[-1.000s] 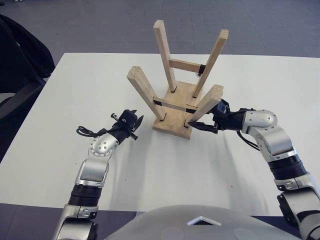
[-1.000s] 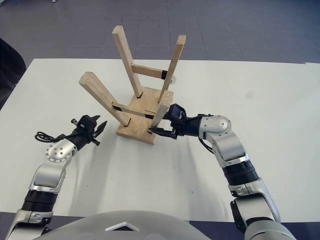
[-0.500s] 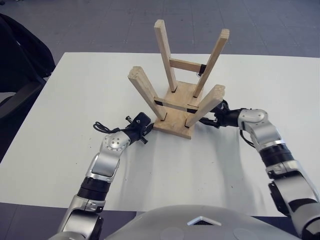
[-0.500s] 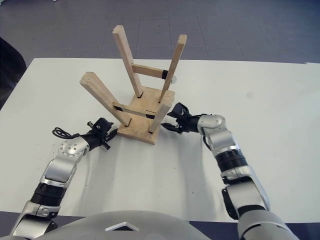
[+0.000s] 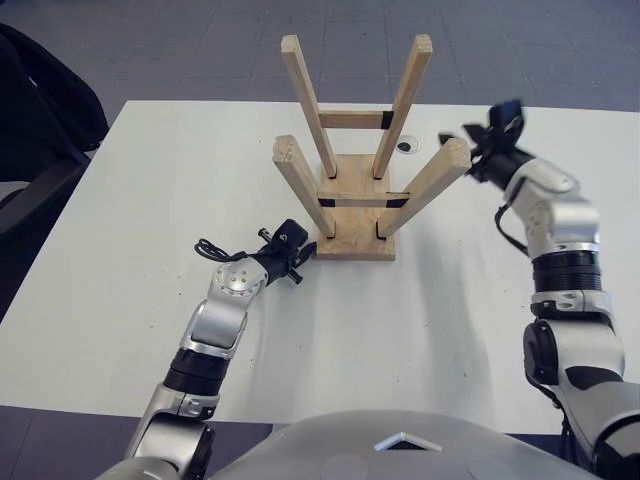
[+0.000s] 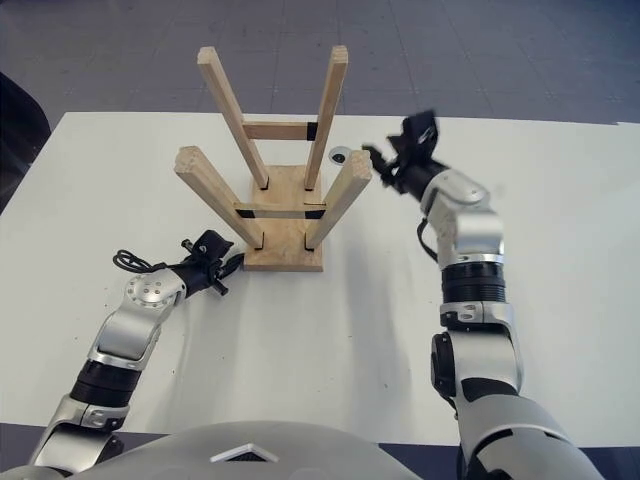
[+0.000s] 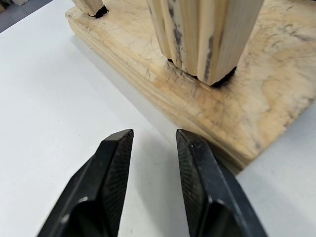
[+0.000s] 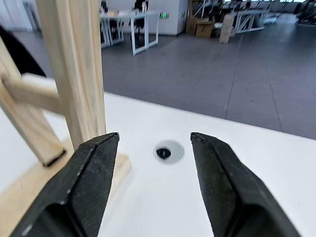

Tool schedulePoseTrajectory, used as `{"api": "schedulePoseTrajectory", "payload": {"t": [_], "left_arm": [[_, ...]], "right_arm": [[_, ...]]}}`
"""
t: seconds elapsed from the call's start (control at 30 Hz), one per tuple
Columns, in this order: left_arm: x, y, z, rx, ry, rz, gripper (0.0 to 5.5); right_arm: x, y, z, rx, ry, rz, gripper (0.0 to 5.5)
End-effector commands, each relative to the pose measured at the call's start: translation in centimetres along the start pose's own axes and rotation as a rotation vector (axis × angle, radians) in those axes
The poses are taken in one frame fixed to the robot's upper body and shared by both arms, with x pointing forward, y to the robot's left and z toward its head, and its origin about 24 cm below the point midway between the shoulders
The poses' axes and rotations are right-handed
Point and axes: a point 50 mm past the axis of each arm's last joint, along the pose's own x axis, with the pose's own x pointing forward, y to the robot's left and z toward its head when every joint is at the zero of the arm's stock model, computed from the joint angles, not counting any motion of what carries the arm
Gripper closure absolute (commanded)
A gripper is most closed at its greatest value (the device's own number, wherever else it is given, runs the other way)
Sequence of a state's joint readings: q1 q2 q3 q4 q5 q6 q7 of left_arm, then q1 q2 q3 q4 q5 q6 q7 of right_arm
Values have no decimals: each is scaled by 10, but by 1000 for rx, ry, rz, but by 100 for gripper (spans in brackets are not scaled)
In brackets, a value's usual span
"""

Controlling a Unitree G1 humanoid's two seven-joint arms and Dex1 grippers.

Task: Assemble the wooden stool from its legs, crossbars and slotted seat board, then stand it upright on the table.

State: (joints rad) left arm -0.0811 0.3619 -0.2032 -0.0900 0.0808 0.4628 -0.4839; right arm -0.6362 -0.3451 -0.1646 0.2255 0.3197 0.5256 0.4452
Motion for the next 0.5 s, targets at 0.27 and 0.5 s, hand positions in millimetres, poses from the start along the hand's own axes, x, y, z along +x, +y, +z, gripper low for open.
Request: {"api": "schedulePoseTrajectory", "payload": {"t": [0.27,0.5], "left_arm": [[-9,2,-8,-16,19,55,389],[-8,-1,-7,-18,14,44,389]], "right_arm": [[-73,82,90,95,-226,440,382],[-53,98,86,82,-196,468,382]]}}
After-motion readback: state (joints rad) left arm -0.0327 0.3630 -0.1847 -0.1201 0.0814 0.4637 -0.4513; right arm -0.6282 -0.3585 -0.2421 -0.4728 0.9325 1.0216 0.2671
